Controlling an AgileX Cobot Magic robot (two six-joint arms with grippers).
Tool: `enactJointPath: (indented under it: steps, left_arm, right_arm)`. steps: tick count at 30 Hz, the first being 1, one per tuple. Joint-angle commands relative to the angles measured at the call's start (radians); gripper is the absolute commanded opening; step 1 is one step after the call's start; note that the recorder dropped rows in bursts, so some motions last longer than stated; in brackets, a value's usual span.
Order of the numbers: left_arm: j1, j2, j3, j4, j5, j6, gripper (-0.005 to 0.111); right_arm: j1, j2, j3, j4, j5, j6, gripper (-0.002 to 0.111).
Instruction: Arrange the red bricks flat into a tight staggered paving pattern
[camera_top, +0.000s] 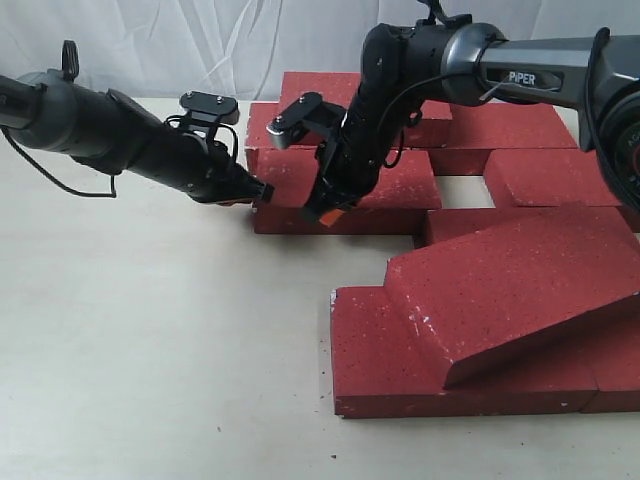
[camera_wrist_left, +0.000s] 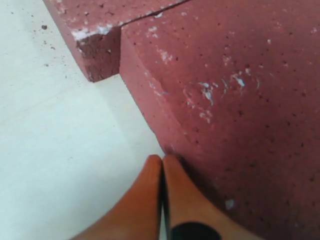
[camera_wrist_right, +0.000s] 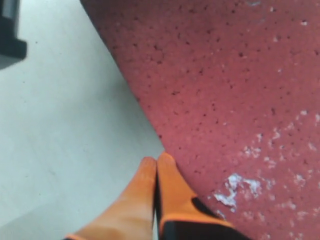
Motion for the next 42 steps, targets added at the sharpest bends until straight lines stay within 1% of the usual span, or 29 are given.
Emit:
enactJointPath:
  steps: [1,7,15,19,22,25,27,29,32,35,40,42]
  left_arm:
    - [-0.028,0.014,-0.007,-0.048,-0.005,0.046,0.0]
    - [-0.048,0.023,-0.022,-0.053,-0.004,0.05,0.0]
    - [-0.059,0.023,-0.022,-0.065,-0.004,0.05,0.0]
    - [-0.065,0.023,-0.022,-0.067,-0.007,0.055,0.0]
    - [-0.069,0.023,-0.022,-0.067,-0.015,0.057,0.0]
    - [-0.071,0.023,-0.029,-0.069,-0.036,0.059,0.0]
    - [-0.071,0.023,-0.036,-0.069,-0.042,0.059,0.0]
    - [-0.071,0.023,-0.048,-0.086,-0.03,0.059,0.0]
    - [-0.071,0.023,-0.059,-0.095,0.002,0.059,0.0]
    - [-0.077,0.026,-0.059,-0.096,0.007,0.059,0.0]
    - [-0.095,0.051,-0.059,-0.107,-0.007,0.059,0.0]
    - [-0.099,0.063,-0.061,-0.107,-0.015,0.059,0.0]
  right_arm:
    - [-0.004,-0.005,0.005,-0.06,0.003,0.011,-0.001]
    - [-0.004,-0.005,0.005,-0.066,0.012,0.025,-0.001]
    - [-0.004,-0.073,0.005,-0.047,0.149,0.025,-0.001]
    - [-0.011,-0.125,0.005,-0.078,0.171,0.025,-0.001]
    - [-0.046,-0.16,0.005,-0.066,0.194,0.036,-0.001]
    - [-0.103,-0.199,0.007,-0.045,0.212,0.101,-0.001]
    - [-0.15,-0.232,0.028,0.02,0.208,0.107,-0.001]
    - [-0.198,-0.271,0.067,0.102,0.166,0.089,-0.001]
    - [-0.256,-0.345,0.181,0.177,0.036,0.066,-0.001]
    - [-0.295,-0.425,0.334,0.19,-0.064,0.031,-0.001]
    - [-0.318,-0.56,0.581,0.196,-0.312,-0.028,-0.001]
    - [-0.318,-0.606,0.653,0.196,-0.389,-0.043,-0.001]
